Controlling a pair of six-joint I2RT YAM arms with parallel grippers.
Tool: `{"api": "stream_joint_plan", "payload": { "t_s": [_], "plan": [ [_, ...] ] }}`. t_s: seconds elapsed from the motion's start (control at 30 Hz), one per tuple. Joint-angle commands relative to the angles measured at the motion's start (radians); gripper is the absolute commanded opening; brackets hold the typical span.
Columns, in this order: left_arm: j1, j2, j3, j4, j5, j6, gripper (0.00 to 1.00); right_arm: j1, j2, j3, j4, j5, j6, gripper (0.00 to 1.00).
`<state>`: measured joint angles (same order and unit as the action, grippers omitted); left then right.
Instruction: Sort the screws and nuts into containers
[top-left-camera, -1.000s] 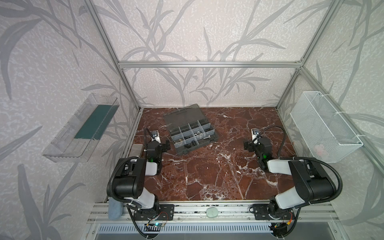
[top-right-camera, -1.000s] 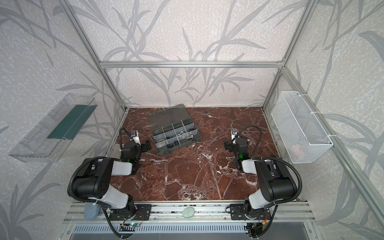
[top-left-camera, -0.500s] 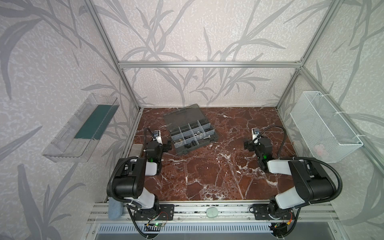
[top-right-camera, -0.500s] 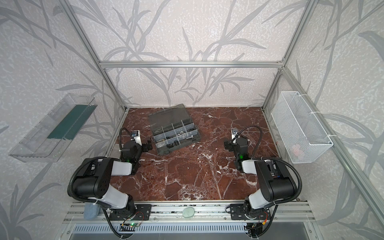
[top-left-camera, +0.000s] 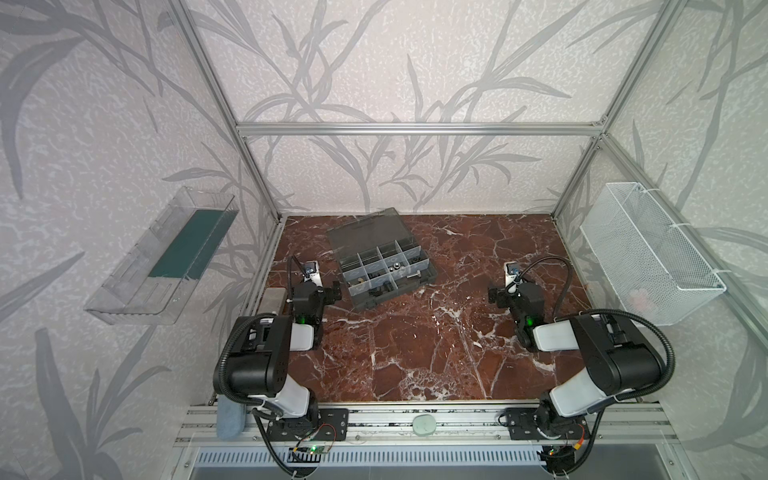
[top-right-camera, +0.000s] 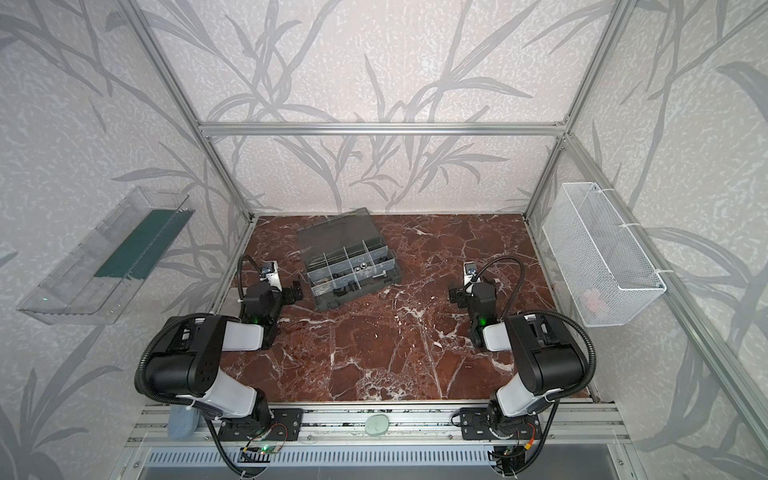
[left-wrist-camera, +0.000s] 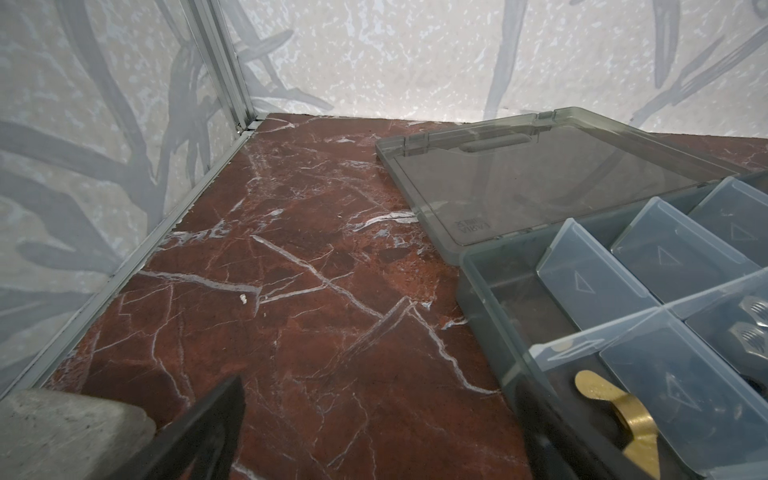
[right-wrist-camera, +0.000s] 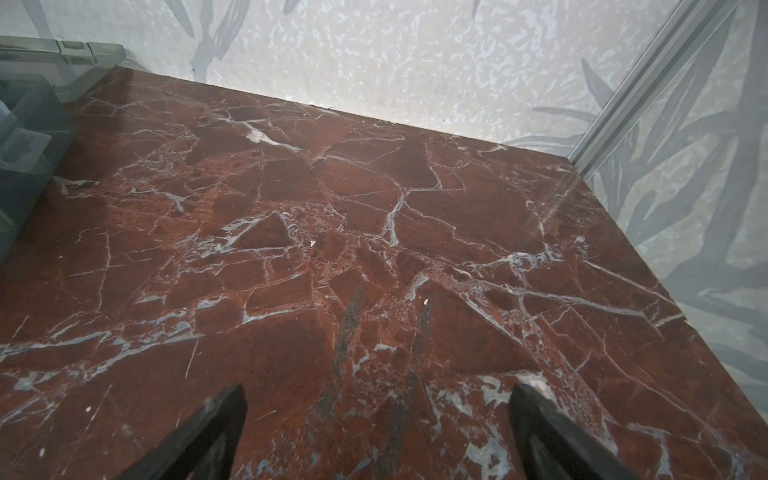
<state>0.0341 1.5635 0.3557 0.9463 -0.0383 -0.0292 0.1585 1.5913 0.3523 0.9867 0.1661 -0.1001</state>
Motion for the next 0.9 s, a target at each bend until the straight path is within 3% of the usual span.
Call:
{"api": "stream_joint_plan", "payload": {
  "t_s": [0.0,0.87],
  "plan": [
    [0.005,0.001,0.019,-0.001,-0.017,-0.001,0.99,-0.001,0.003,0.0,0.051,0.013,0.005,0.99],
    [0.005,0.002,0.009,0.017,0.024,0.012,0.99,-0.002,0.006,0.001,0.052,0.012,0.007,0.99]
  ]
}}
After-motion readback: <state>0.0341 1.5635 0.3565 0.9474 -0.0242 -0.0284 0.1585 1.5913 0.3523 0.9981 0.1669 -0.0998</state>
